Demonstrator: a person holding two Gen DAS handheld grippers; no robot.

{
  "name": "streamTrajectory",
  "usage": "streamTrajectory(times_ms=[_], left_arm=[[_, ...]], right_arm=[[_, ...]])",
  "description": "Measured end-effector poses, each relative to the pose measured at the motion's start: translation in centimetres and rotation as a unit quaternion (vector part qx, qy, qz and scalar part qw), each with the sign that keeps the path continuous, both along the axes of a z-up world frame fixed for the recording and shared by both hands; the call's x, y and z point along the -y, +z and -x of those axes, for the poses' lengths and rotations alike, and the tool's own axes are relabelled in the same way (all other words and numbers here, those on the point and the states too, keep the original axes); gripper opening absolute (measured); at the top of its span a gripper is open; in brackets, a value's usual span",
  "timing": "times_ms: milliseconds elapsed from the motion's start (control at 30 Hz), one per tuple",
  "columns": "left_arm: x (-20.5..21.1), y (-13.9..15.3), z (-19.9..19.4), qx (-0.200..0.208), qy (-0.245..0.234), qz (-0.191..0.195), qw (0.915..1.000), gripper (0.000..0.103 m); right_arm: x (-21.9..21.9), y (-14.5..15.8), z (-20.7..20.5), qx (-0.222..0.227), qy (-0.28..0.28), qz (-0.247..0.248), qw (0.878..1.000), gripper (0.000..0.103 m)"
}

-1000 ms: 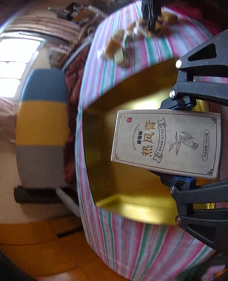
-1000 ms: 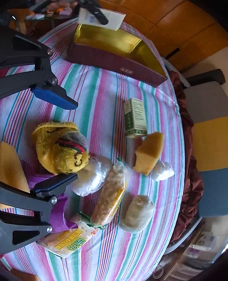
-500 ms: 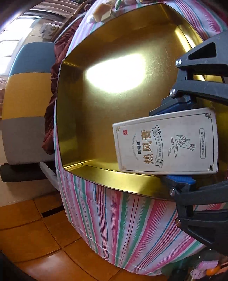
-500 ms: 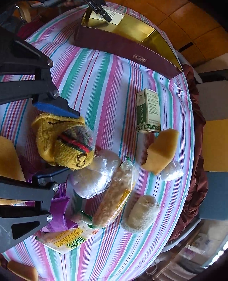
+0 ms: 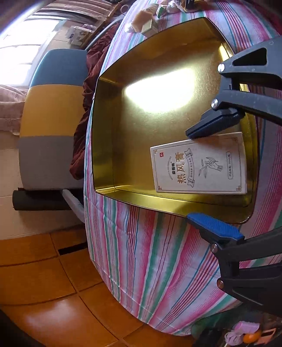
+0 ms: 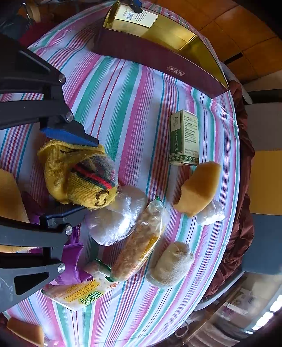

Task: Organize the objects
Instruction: 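Lower the white box into the gold tray and open left gripper while right grasps the yellow glove, then carry the yellow knitted glove into the gold tray and open the right gripper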

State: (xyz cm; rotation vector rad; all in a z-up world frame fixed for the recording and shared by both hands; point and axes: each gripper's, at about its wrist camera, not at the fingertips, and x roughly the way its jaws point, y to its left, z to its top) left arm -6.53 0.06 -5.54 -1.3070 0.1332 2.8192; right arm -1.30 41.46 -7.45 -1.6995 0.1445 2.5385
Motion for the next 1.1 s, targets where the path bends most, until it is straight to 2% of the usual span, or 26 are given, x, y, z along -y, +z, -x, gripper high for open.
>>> streamTrajectory(times_ms=[200,300,467,600,833,933,1000,1100], left_arm=[[-0.2,-0.6,0.1,0.018,-0.012,-0.009,0.9997,0.075],[-0.2,0.2,-0.4,0.003,-0.019,-0.012,0.9997,0.077],[0.0,0.9,-1.1,-0.014,-0.020,0.017,0.9996,0.078],[1.1,1.1,-1.8,-0.014,-0.007,-0.004,0.9999,0.078],[3.0,1.2,-3.8,-0.009,0.020,-0.073,0.9971,0.078],[3.4,1.4,-4.1,-0.010,0.026,-0.090,0.9955,0.067],[3.8,1.6,-4.1,-0.005,0.031,-0.105,0.9940,0.065],[4.3,1.8,-4.1,-0.002,0.027,-0.127,0.9916,0.065]], right_arm=[[0.2,0.1,-0.1,-0.003,0.004,-0.010,1.000,0.049],[0.6,0.0,0.1,-0.005,0.007,-0.020,1.000,0.049],[0.9,0.0,0.1,-0.007,0.011,-0.029,0.999,0.049],[1.0,0.0,0.1,-0.008,0.014,-0.037,0.999,0.049],[1.6,-0.1,-0.1,-0.010,0.021,-0.056,0.998,0.049],[1.9,0.2,-0.1,-0.018,0.025,-0.065,0.997,0.047],[2.1,1.0,-0.4,-0.027,0.019,-0.066,0.997,0.043],[3.4,2.9,-0.7,-0.059,0.019,-0.066,0.996,0.042]])
